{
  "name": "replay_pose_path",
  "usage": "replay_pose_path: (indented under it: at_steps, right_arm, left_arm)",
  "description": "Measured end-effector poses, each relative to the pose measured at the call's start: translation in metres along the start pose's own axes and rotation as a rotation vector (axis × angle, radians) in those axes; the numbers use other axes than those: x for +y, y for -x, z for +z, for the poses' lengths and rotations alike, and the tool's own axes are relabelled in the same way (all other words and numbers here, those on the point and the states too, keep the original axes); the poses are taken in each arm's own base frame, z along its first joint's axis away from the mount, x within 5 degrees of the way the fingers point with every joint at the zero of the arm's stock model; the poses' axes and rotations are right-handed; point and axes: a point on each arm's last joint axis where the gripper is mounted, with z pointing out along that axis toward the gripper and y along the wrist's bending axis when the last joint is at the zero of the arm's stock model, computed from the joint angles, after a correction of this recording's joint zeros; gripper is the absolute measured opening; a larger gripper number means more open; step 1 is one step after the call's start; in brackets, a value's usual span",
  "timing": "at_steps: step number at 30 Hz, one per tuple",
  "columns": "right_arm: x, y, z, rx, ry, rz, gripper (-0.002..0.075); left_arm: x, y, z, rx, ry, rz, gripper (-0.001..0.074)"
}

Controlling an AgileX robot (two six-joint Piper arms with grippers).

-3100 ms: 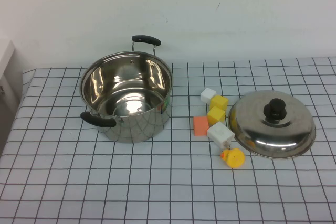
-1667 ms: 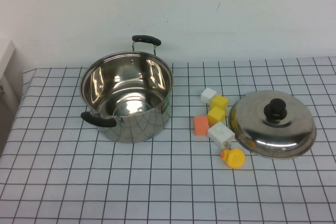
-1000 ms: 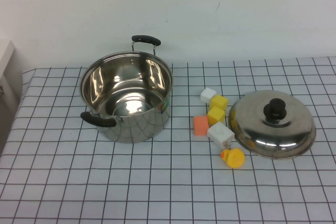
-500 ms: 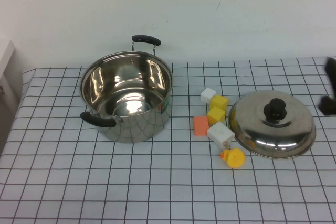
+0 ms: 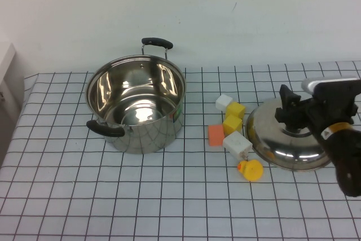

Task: Cover the pot
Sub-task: Pick up the pot lid

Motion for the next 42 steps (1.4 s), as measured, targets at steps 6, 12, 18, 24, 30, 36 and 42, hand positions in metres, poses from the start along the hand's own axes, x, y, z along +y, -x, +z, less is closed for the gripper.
replay_pose_path:
  at_steps: [6, 12, 18, 24, 30, 36, 42]
  right_arm:
    - [-0.006, -0.03, 0.027, 0.028, -0.065, 0.031, 0.0538]
    - [-0.02, -0.05, 0.046, 0.055, -0.108, 0.039, 0.0538]
    - [-0.032, -0.062, 0.057, 0.106, -0.138, 0.051, 0.0538]
    - [-0.03, -0.075, 0.06, 0.145, -0.108, 0.028, 0.0538]
    - [-0.031, -0.089, 0.06, 0.18, -0.103, -0.005, 0.0502]
    - [-0.028, -0.087, 0.06, 0.156, -0.072, -0.03, 0.0351]
    - [-0.023, -0.052, 0.061, 0.109, -0.037, -0.073, 0.0349]
  left_arm:
    - [0.0, 0.0, 0.0, 0.0, 0.001, 0.002, -0.0003]
    - [0.0, 0.0, 0.0, 0.0, 0.001, 0.001, -0.0003]
    - [0.0, 0.0, 0.0, 0.0, 0.001, 0.001, -0.0003]
    - [0.0, 0.0, 0.0, 0.0, 0.001, -0.001, -0.0003]
    - [0.0, 0.0, 0.0, 0.0, 0.001, -0.001, -0.0003]
    - [0.0, 0.0, 0.0, 0.0, 0.001, -0.001, -0.0003]
    - [0.0, 0.0, 0.0, 0.0, 0.001, -0.001, -0.0003]
